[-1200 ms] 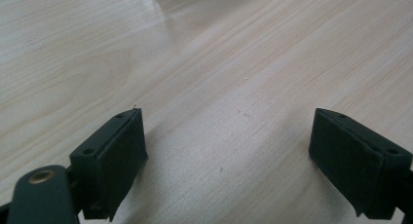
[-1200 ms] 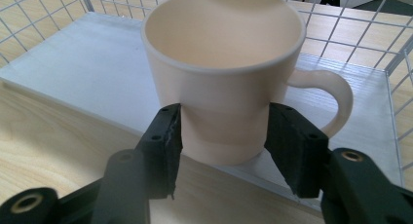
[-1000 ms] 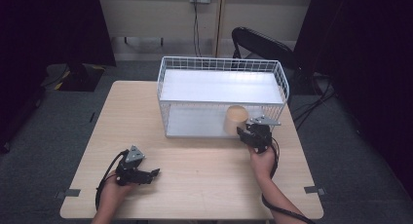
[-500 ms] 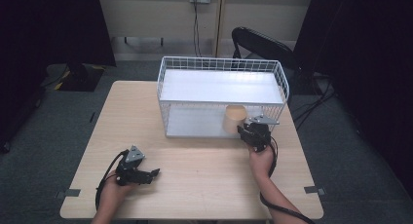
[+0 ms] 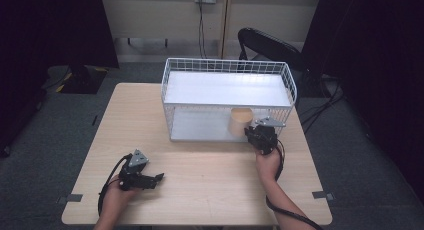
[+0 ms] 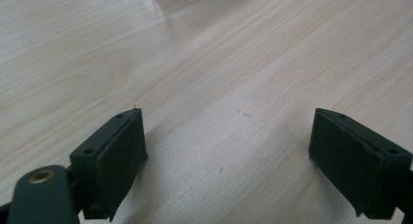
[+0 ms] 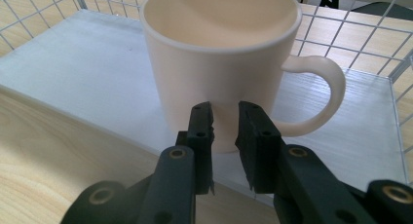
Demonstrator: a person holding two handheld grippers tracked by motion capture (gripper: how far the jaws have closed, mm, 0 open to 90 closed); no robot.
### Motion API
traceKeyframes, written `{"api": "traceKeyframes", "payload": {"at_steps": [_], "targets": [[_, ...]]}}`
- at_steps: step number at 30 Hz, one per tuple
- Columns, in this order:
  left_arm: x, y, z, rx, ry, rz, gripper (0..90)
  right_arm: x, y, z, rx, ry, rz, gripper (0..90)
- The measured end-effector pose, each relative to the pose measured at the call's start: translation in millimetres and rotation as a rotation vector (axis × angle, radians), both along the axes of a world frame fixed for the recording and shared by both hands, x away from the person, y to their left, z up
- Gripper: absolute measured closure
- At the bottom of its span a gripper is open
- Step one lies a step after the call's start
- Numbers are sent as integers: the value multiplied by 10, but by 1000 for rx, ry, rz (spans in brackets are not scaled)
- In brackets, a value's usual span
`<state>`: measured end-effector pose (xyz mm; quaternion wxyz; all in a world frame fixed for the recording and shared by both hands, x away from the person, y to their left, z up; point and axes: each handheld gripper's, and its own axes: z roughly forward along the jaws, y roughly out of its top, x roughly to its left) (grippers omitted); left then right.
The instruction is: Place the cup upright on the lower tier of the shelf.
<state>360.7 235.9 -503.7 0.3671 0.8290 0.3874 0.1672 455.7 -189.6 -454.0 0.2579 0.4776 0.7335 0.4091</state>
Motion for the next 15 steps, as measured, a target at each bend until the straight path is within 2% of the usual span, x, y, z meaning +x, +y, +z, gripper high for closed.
{"api": "traceKeyframes", "payload": {"at_steps": [3,5,6,7,9,10,15], "targets": [[0,1,0,1,-1,-1,132,-1,-2,-4,3,1,-3,733],[0,0,0,0,0,0,132,-4,-2,-15,-1,1,-8,656],[0,1,1,2,-1,-1,132,-19,-8,-17,-2,-5,-24,588],[0,1,1,2,-1,-1,132,-19,-8,-17,-2,-5,-24,588],[0,1,1,2,-1,-1,132,-30,-26,-17,8,0,-24,526],[0,1,1,2,-1,-1,132,-44,-40,-12,7,-2,-17,456],[0,1,1,2,-1,-1,132,-75,-46,8,15,-4,-1,370]]}}
